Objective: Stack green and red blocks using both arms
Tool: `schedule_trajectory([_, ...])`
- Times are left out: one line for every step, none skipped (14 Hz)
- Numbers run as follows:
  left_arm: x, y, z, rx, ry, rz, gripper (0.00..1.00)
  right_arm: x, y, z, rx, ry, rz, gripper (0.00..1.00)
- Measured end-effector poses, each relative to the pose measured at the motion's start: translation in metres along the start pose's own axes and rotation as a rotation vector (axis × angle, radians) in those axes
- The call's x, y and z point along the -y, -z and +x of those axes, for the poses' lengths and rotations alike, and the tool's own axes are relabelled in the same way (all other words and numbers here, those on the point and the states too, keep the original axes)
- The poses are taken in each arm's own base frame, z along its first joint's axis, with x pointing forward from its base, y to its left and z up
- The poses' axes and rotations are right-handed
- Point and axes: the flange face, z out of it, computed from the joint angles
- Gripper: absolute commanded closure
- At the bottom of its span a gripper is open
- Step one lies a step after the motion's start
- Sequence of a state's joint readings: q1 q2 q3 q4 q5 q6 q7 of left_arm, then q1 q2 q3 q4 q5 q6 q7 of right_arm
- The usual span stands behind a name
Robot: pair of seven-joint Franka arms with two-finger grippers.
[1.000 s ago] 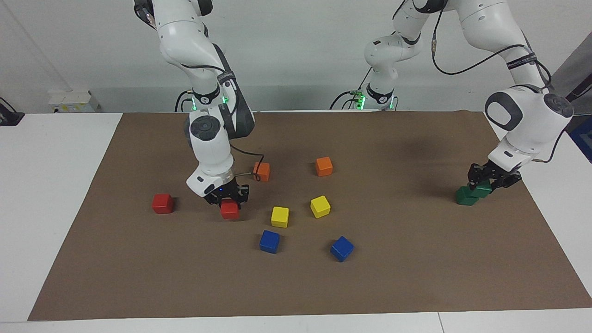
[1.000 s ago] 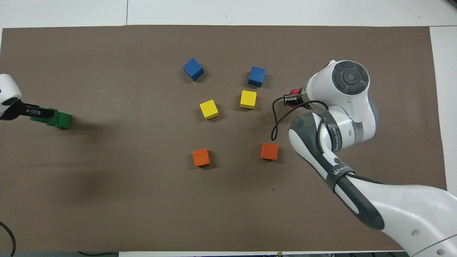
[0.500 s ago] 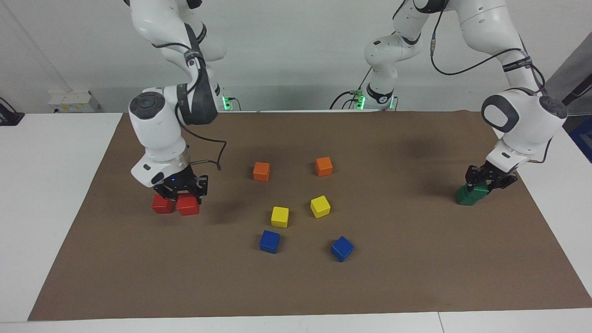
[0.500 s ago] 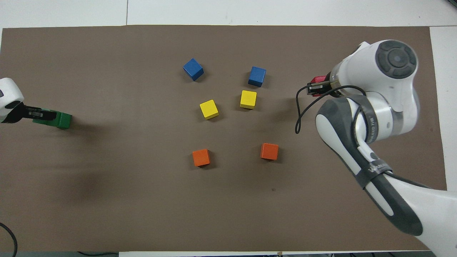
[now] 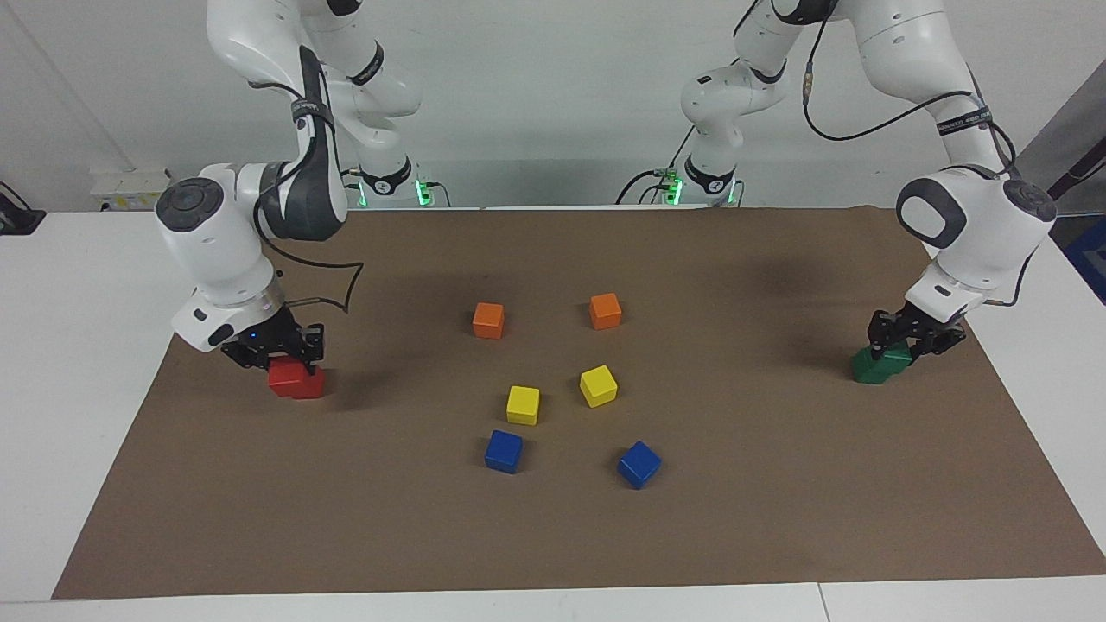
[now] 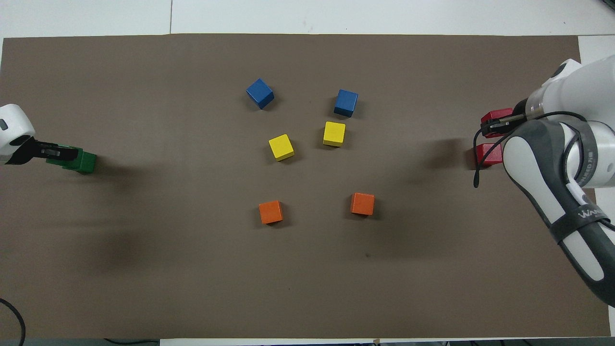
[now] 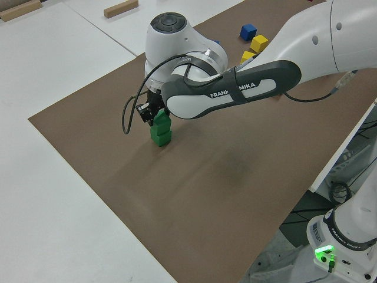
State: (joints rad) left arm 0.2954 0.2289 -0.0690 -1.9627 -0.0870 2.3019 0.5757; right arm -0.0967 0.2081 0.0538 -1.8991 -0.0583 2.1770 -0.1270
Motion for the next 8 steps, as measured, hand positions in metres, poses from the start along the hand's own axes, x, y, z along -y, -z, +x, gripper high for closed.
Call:
schedule_trajectory([0.000, 0.000, 0.000, 0.000, 0.000, 0.000, 0.00, 0.002, -0.008, -0.006, -0.008, 0.002, 0.000, 1.00])
schedule_trajectory([0.000, 0.000, 0.000, 0.000, -0.001, 0.000, 0.00, 0.004, -0.016, -0.012, -0.010, 0.005, 0.000, 1.00])
schedule_trajectory([0.000, 0.000, 0.000, 0.000, -0.001, 0.000, 0.00, 0.005, -0.021, -0.017, -0.007, 0.004, 0.001, 1.00])
schedule_trajectory([0.000, 0.000, 0.000, 0.000, -0.001, 0.000, 0.00, 0.004, -0.024, -0.021, -0.002, 0.001, 0.001, 1.00])
schedule_trajectory([0.000, 0.000, 0.000, 0.000, -0.001, 0.000, 0.00, 0.002, -0.026, -0.023, 0.003, -0.002, 0.002, 1.00])
schedule_trajectory([0.000, 0.000, 0.000, -0.001, -0.001, 0.000, 0.00, 0.001, -0.028, -0.025, 0.007, -0.005, 0.003, 1.00])
schedule_trajectory([-0.001, 0.001, 0.001, -0.002, -0.003, 0.001, 0.00, 0.000, -0.029, -0.025, 0.009, -0.011, 0.003, 1.00])
schedule_trajectory([-0.001, 0.002, 0.002, -0.004, -0.004, 0.001, 0.00, 0.000, -0.029, -0.026, 0.010, -0.021, 0.004, 1.00])
